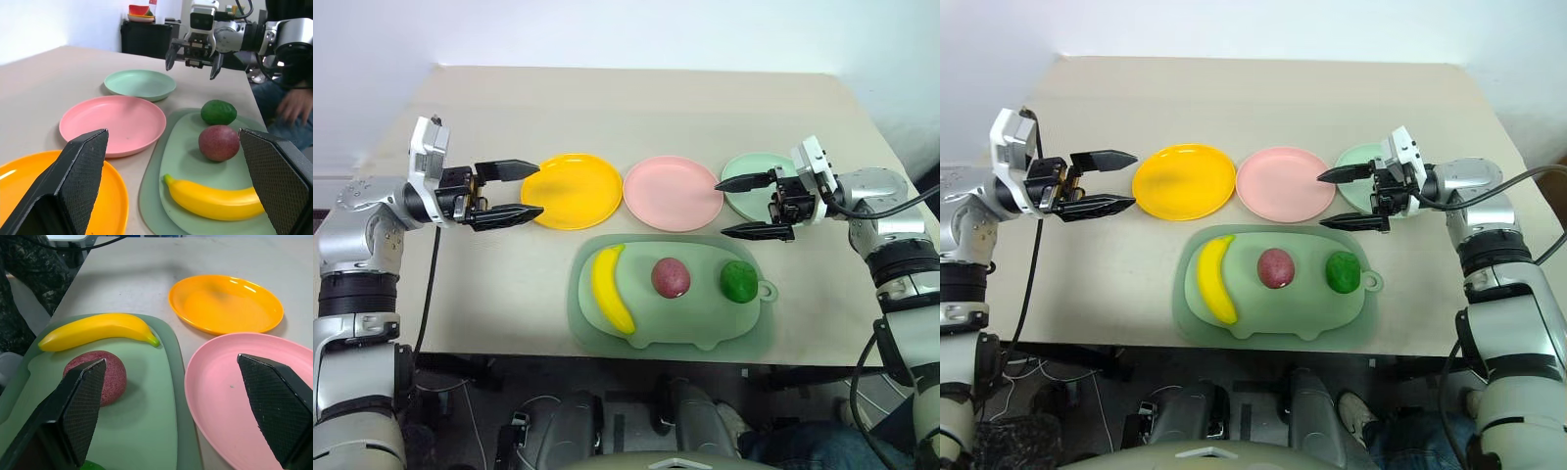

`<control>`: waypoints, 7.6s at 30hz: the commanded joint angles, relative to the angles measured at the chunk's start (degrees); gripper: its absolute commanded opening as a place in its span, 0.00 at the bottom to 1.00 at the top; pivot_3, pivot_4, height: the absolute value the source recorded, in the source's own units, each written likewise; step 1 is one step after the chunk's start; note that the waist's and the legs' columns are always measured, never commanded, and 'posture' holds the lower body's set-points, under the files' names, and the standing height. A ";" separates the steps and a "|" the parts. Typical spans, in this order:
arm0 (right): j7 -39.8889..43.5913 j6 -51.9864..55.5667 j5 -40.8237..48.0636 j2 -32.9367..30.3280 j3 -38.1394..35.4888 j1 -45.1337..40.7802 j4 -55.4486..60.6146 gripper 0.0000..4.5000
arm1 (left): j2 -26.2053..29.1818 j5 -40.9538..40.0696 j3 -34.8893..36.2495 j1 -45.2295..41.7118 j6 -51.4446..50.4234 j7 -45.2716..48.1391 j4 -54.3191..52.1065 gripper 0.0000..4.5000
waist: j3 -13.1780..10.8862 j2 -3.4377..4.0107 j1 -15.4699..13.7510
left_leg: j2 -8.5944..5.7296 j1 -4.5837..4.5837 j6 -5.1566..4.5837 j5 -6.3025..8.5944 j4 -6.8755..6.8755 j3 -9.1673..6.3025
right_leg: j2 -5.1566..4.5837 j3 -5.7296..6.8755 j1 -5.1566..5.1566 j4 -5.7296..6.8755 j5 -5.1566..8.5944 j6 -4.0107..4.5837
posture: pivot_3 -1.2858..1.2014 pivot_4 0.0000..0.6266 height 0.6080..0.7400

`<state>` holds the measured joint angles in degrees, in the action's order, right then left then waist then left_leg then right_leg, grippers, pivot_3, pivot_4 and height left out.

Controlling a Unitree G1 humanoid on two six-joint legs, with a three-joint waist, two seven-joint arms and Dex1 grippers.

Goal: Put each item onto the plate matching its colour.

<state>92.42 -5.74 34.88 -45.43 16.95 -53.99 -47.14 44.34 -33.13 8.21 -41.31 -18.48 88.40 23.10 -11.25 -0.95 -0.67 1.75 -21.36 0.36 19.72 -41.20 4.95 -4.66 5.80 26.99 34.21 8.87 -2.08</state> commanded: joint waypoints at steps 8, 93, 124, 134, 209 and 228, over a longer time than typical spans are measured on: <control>0.08 0.88 -1.49 1.09 -1.73 -3.90 -2.99 1.00 | 1.44 -0.21 1.74 -1.70 0.56 0.33 -0.95 0.99 | 0.00 0.00 0.19 | 0.01 0.01 0.00 0.00 0.03 0.00 | 0.02 0.00 0.00 0.01 0.00 0.00 | 0.52 0.24 1.00; -53.84 79.88 6.79 2.79 -39.58 24.98 64.81 1.00 | 2.73 -5.30 -0.50 3.83 1.72 4.10 0.02 0.99 | 0.04 -0.05 -0.03 | -0.01 -0.03 -0.27 0.15 0.09 -0.04 | 0.02 -0.06 0.07 -0.08 0.01 0.01 | 0.52 0.24 1.00; -59.59 82.60 10.15 -1.31 -30.94 33.62 73.00 1.00 | 2.35 -3.49 -1.63 1.12 1.17 4.10 2.28 0.99 | 0.06 -0.08 -0.03 | -0.02 -0.03 -0.39 0.22 0.10 -0.15 | 0.01 -0.09 0.06 -0.10 0.01 0.01 | 0.52 0.24 1.00; -58.47 76.99 6.52 -2.54 -25.28 35.45 72.56 1.00 | 2.58 -3.33 -1.20 1.16 0.36 4.09 1.44 0.99 | 0.06 -0.08 -0.01 | -0.01 -0.01 -0.39 0.21 0.06 -0.16 | 0.01 -0.09 0.06 -0.09 0.01 0.01 | 0.52 0.24 1.00; -42.86 54.77 5.80 10.48 -24.44 25.09 60.45 0.99 | 1.49 -2.04 1.79 2.16 -3.00 3.12 -2.21 1.00 | 0.04 -0.05 1.23 | 0.01 -0.10 -0.38 0.20 0.21 -0.11 | 0.02 -0.05 0.11 -0.06 -0.03 0.04 | 0.52 0.24 1.00; -34.40 42.45 -4.73 7.66 -10.26 29.43 62.81 0.99 | 1.45 -1.65 2.12 2.03 -3.21 3.23 -2.98 1.00 | 0.06 -0.09 1.23 | -0.01 -0.06 -0.38 0.20 0.17 -0.07 | 0.04 -0.04 0.09 -0.07 -0.02 0.05 | 0.52 0.24 1.00</control>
<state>58.48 39.83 32.55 -38.41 5.53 -23.15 15.81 45.33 -34.36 9.69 -38.45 -21.94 91.25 21.45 -11.19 -1.04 0.56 1.73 -21.42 -0.02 19.91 -41.03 4.88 -4.62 5.76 27.09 34.14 8.84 -2.03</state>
